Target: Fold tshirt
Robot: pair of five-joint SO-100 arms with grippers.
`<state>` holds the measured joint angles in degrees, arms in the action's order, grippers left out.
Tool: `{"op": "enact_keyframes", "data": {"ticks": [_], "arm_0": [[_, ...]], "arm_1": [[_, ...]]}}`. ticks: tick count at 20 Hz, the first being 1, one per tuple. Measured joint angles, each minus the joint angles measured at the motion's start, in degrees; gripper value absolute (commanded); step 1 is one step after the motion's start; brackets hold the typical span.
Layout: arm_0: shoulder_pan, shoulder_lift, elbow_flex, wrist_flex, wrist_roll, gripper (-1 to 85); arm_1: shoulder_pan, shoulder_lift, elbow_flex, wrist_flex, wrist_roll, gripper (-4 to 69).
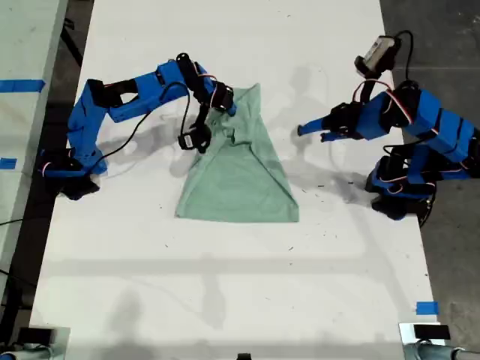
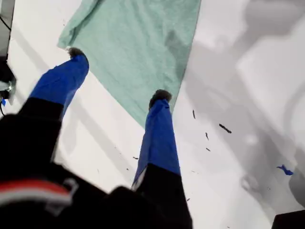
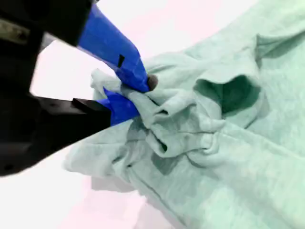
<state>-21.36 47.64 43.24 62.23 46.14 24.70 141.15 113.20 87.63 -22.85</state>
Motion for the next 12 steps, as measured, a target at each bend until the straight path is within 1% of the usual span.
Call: {"op": "enact_keyframes", "data": {"ticks": [1,2,4,5,8,11,12], "arm_0": [[0.00,-2.55,-0.09,-1.14,0.00,25.1],[-0.18,-4.75,-0.09,-1.49,0.00,28.1],[-0.35,-6.86,-0.09,-1.32,-0.35,29.9],[-0.79,-6.77,-0.18,0.97,-0.79,30.2],[-2.02,-2.72,-0.18,9.49,-0.97,30.5],[-3.96,10.11,0.53,18.46,-1.05,29.9],[-4.66,15.12,1.49,21.97,-1.05,28.2]], "arm_1": [[-0.26,0.09,0.00,0.00,0.18,25.3],[-0.35,0.18,0.00,0.00,0.18,25.3],[-0.53,0.18,0.35,0.00,0.26,25.3],[-0.53,0.35,0.62,0.00,0.35,25.2],[-0.53,0.44,0.70,0.00,0.44,25.2],[-0.62,0.44,1.14,0.00,0.53,25.1],[-0.70,0.53,1.14,0.00,0.53,24.9]]}}
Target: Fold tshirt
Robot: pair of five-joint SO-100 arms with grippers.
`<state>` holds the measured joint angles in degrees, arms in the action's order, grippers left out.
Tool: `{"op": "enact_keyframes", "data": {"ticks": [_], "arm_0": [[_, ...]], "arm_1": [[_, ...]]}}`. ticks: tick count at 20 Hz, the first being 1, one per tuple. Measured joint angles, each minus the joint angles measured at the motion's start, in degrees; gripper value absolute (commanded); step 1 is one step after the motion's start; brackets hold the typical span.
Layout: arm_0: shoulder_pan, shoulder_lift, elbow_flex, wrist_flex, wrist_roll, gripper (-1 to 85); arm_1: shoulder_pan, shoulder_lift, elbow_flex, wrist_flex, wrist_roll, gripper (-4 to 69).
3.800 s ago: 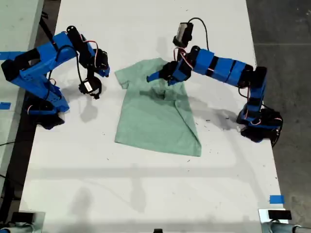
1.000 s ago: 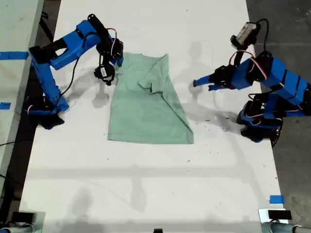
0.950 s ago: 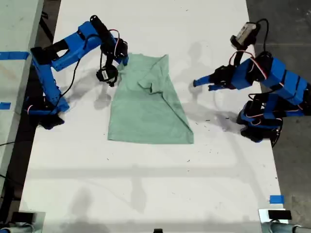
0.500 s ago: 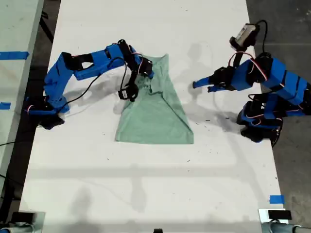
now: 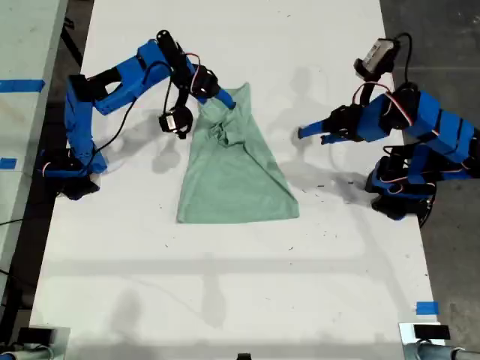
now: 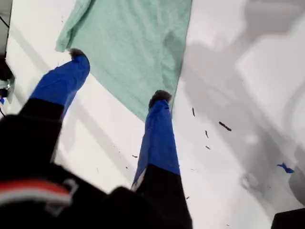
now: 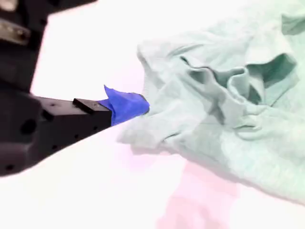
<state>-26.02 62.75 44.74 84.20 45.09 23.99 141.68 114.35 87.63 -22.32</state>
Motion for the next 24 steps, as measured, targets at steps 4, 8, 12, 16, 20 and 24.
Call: {"op": "enact_keyframes", "data": {"ticks": [4,8,12,16,20,24], "arm_0": [[-0.26,16.88,12.74,8.09,-2.46,24.5],[6.33,34.10,38.76,3.08,-10.90,13.5],[12.13,42.36,54.05,-1.14,-18.46,5.7],[15.64,43.07,55.72,-3.60,-21.36,4.1],[17.05,42.71,55.72,-5.71,-21.62,10.9],[18.19,40.96,55.72,-6.77,-22.15,13.1]], "arm_1": [[-0.35,0.00,0.00,0.00,-0.09,24.3],[-2.46,-1.76,0.09,-1.23,-2.20,17.8],[-5.01,-6.68,0.09,-4.22,-3.78,0.1],[-6.59,-10.72,0.09,-6.94,-4.39,-0.9],[-8.96,-12.48,1.41,-9.67,-5.45,14.6],[-11.95,-14.85,7.03,-13.89,-6.86,25.8]]}}
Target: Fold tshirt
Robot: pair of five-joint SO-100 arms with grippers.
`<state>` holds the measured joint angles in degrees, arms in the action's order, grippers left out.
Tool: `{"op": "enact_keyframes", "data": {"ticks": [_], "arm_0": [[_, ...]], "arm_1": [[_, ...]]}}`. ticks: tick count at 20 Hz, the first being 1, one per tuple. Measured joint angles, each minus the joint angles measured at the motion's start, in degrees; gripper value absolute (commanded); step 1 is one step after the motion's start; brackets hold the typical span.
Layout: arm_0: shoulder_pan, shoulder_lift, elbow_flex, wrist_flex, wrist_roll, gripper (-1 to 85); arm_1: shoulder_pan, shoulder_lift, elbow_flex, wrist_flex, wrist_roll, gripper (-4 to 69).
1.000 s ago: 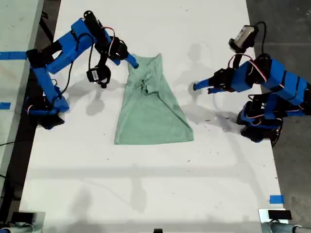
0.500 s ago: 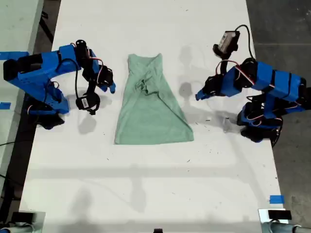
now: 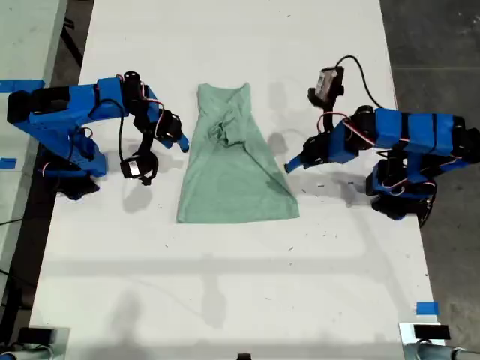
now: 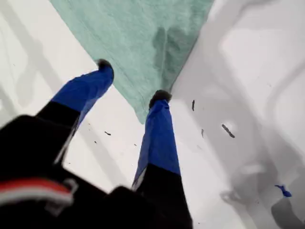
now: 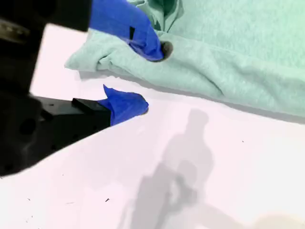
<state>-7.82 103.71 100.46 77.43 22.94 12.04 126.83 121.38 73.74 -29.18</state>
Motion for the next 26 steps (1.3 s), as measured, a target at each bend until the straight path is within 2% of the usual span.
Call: {"op": "enact_keyframes", "data": {"ticks": [9,11,14,16,22,24,26], "arm_0": [[0.09,-0.53,0.00,-0.35,-0.26,12.2],[0.09,-0.53,0.00,-0.35,-0.26,12.0],[0.09,-0.53,0.00,-0.35,-0.26,11.5],[0.09,-0.53,0.00,0.00,-0.26,11.2],[0.09,-0.53,0.00,0.35,-0.26,10.7],[0.09,-0.53,0.00,0.35,-0.26,10.5],[0.09,-0.53,0.00,0.35,-0.26,10.1]], "arm_1": [[-3.96,-16.00,5.71,-12.83,-1.76,25.6],[-4.04,-21.01,5.71,-15.73,-1.76,20.9],[-4.04,-29.71,5.36,-20.30,-1.76,7.7],[-4.13,-32.52,2.72,-19.95,-1.76,2.9],[-4.39,-33.40,1.76,-20.30,-1.76,-2.3],[-4.48,-33.75,0.00,-17.93,-1.76,-2.3],[-4.22,-33.84,-2.72,-11.78,-1.76,-2.3]]}}
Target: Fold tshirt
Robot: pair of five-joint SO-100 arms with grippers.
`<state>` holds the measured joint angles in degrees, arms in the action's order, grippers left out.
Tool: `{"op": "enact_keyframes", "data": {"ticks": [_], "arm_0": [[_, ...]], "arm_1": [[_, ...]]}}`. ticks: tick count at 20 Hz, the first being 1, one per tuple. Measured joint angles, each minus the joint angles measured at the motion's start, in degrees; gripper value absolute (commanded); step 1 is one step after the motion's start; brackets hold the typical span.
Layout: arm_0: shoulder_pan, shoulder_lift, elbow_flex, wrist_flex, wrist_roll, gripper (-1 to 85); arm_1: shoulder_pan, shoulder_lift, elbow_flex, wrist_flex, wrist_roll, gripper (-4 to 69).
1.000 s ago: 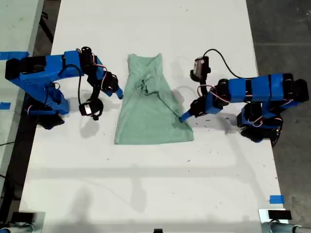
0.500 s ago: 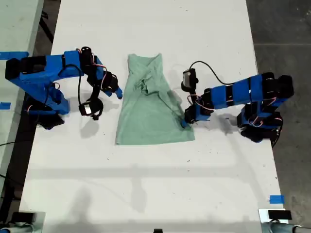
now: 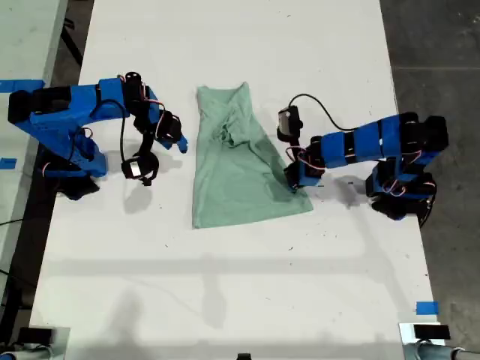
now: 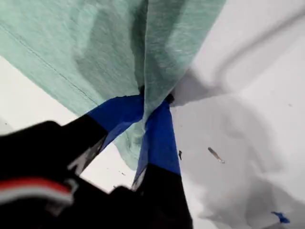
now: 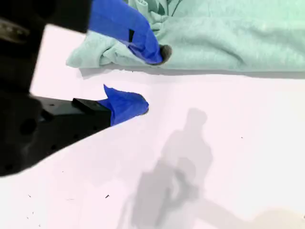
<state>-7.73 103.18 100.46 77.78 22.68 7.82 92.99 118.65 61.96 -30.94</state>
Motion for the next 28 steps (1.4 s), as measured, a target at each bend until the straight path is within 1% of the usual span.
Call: {"op": "enact_keyframes", "data": {"ticks": [3,4,6,9,12,13,14,16,17,18,20,22,25,27,28], "arm_0": [[0.00,0.00,0.00,0.26,0.00,9.9],[0.00,0.00,0.00,0.26,0.00,9.9],[0.00,0.00,0.00,0.26,0.00,9.8],[0.00,0.00,0.00,0.26,0.00,9.5],[0.00,0.00,0.00,0.26,0.00,9.4],[0.00,0.00,0.00,0.26,0.00,9.4],[0.00,0.00,0.00,0.26,0.00,9.4],[0.00,0.00,0.00,0.26,0.00,9.4],[0.00,0.00,0.00,0.26,0.00,9.4],[0.00,0.00,0.00,0.26,0.00,9.4],[0.00,0.00,0.00,0.26,0.00,9.4],[0.00,0.00,0.00,0.26,0.00,9.4],[0.00,0.00,0.00,0.26,0.00,9.4],[0.00,0.00,0.00,0.26,0.00,10.1],[0.00,0.00,0.00,0.26,0.00,10.3]], "arm_1": [[-0.18,0.00,-8.44,6.86,0.00,-2.3],[-0.53,0.00,-11.95,8.26,0.35,-2.3],[-1.67,-0.09,-18.81,8.88,2.11,-2.3],[-3.34,-4.92,-27.95,8.44,5.54,-2.3],[-3.52,-13.97,-32.43,5.71,11.16,-2.3],[-3.60,-16.88,-32.96,3.69,12.83,-2.3],[-3.60,-19.69,-33.05,1.76,13.71,-2.3],[-3.60,-25.31,-35.77,0.18,14.33,-1.9],[-3.60,-27.16,-36.47,-0.53,14.41,7.8],[-3.60,-28.30,-37.44,-1.05,14.41,21.8],[-3.60,-29.53,-39.55,-0.79,15.12,35.3],[-3.78,-29.97,-42.19,2.90,15.12,35.8],[-4.04,-29.00,-47.55,11.60,14.94,35.8],[-4.31,-24.26,-51.33,16.96,14.15,35.5],[-4.31,-20.83,-51.77,18.46,13.80,35.2]]}}
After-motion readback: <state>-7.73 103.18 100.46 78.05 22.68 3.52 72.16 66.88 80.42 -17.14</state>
